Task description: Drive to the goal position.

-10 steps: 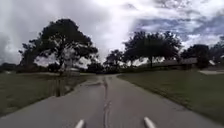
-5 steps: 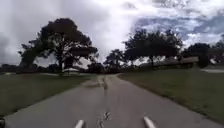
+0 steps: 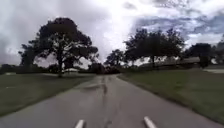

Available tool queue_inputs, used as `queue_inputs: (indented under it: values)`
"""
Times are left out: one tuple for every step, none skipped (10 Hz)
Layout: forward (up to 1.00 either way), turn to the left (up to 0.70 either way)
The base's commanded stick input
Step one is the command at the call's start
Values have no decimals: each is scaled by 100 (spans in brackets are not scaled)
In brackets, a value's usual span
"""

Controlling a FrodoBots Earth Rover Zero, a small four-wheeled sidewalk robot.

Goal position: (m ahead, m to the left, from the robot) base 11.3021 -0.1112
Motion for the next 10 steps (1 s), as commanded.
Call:
queue_inputs:
  values:
    - [70, 16]
    - [70, 0]
    - [70, 0]
    - [70, 0]
    - [70, 0]
    - [70, 0]
    - [70, 0]
    - [70, 0]
    - [70, 0]
    - [70, 0]
